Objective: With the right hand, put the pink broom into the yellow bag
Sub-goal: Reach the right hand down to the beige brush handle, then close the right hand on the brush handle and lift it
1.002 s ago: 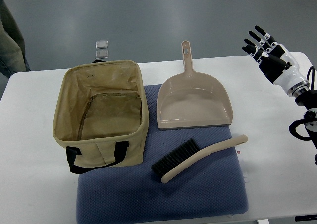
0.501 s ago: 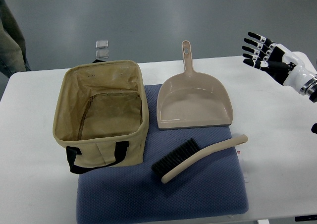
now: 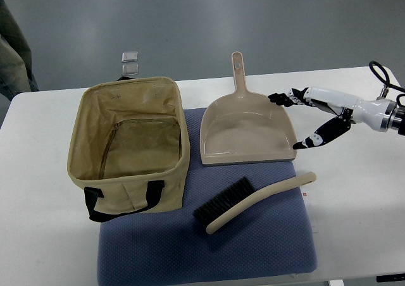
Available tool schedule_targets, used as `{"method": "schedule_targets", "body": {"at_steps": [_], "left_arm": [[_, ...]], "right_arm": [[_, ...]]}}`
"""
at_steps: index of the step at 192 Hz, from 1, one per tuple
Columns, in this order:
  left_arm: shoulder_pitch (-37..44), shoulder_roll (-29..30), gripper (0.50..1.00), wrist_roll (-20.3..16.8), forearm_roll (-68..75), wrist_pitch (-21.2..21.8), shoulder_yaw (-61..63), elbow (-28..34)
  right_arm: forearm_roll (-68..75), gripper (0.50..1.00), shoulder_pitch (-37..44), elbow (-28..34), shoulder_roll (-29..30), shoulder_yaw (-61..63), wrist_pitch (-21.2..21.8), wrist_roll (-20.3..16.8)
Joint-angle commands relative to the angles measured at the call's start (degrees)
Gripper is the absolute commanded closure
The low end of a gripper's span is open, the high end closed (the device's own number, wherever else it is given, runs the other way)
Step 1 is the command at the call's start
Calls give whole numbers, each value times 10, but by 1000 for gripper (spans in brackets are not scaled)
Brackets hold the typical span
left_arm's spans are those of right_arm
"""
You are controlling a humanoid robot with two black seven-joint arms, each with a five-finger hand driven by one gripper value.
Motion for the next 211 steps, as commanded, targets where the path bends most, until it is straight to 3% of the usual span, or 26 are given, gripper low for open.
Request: {"method": "schedule_targets", "body": {"at_steps": [1,38,79,108,160,187,211], "left_arm": [[0,0,500,0,0,0,0,0],[0,0,500,0,0,0,0,0],[0,0,500,0,0,0,0,0],[0,0,500,0,0,0,0,0],[0,0,500,0,0,0,0,0],[0,0,500,0,0,0,0,0],[0,0,500,0,0,0,0,0]], "right_arm": [[-79,589,5,33,-8,-39,-25,-3],[-154,597,7,39,0,-102,-66,-14],[-189,662,6,39,3,-162,-116,-23],[-207,668,6,39,4,-177,-136,-25],[-241,707,-3,39,32,-192,-185,-63],[-255,748,-3,39,35,-209,-199,-71],[-265,820,-3,39,33,-211,-201,-73]]}}
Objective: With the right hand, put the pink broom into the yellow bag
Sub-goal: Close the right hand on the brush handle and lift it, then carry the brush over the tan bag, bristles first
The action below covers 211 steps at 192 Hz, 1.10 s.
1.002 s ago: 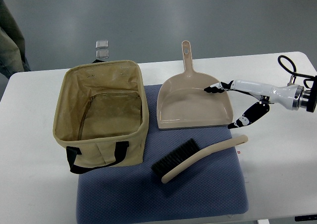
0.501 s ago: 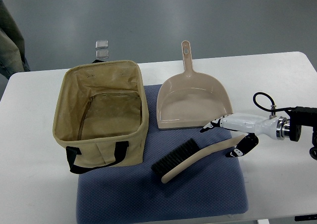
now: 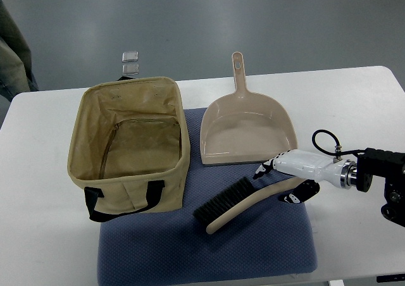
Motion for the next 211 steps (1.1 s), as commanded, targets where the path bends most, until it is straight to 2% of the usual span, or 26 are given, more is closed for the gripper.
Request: {"method": "schedule_targets", "body": {"at_steps": [1,17,33,83,115,158,211], "left_arm": [[0,0,500,0,0,0,0,0],[0,0,500,0,0,0,0,0],[0,0,500,0,0,0,0,0],[0,0,500,0,0,0,0,0],[0,0,500,0,0,0,0,0],[0,0,500,0,0,0,0,0],[0,0,500,0,0,0,0,0]], "right_arm": [[-6,828,-1,-1,-1,-2,-2,-1],[-9,895,-3,-2,-1,-2,-2,-2],[-18,1000,-4,-4,-2,-2,-7,-4],[-17,1000,-4,-5,-9,7,-37,-20],[-10,1000,3,-7,-41,21,-83,-19],[7,1000,8,-7,-82,80,-108,-14],[73,1000,133,-11,-118,93,-101,-16]]}}
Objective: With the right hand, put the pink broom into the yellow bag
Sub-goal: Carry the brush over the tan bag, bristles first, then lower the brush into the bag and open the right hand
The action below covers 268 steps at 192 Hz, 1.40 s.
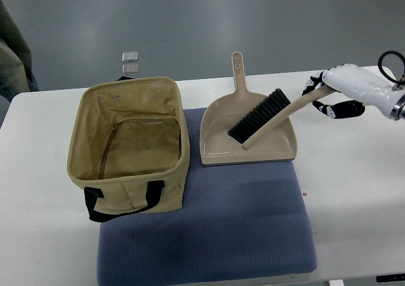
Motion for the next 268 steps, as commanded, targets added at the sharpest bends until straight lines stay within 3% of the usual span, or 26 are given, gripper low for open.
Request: {"method": "schedule_targets", "body": {"at_steps": [1,63,85,119,154,217,220,223,235,251,262,268], "left_arm": [[0,0,500,0,0,0,0,0],[0,0,500,0,0,0,0,0],[0,0,500,0,0,0,0,0],[0,0,500,0,0,0,0,0],[0,0,500,0,0,0,0,0],[0,0,500,0,0,0,0,0],[0,0,500,0,0,0,0,0],[0,0,500,0,0,0,0,0],[0,0,500,0,0,0,0,0],[0,0,500,0,0,0,0,0],[0,0,500,0,0,0,0,0],[0,0,500,0,0,0,0,0]], "right_arm": [[19,1000,54,-4,-6,1,6,-2],[17,1000,217,-12,26,-6,75,-9],[8,1000,254,-12,85,-10,106,-11],[-21,1000,261,-19,184,-11,149,-30],[-60,1000,259,-41,268,-32,164,-33],[-61,1000,253,-61,305,-51,154,-33],[-61,989,253,-62,305,-51,152,-33],[-61,936,253,-62,305,-51,149,-32],[-60,824,252,-63,306,-51,138,-32],[-59,720,246,-64,305,-51,128,-31],[-57,611,245,-64,306,-51,126,-30],[-55,593,245,-64,306,-51,126,-30]]}}
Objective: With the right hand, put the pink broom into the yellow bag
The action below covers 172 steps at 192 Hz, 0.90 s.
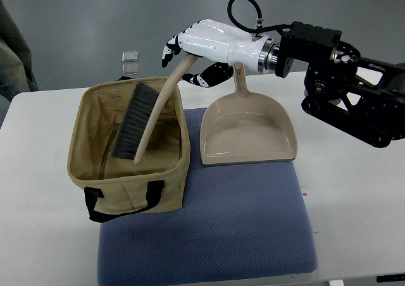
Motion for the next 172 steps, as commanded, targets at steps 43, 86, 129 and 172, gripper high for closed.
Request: {"method": "schedule_targets", "body": {"at_steps": [43,86,129,172], "left_arm": [[0,0,500,0,0,0,0,0],[0,0,500,0,0,0,0,0],[0,0,500,0,0,0,0,0],[0,0,500,0,0,0,0,0]], "right_arm": [[10,576,-4,1,-13,11,-6,4],[68,579,-56,1,-62,66,-31,0],[206,579,-170,-21,-84,215,-31,-3],[398,581,-259,-99,-79,320,-42,-10]]}}
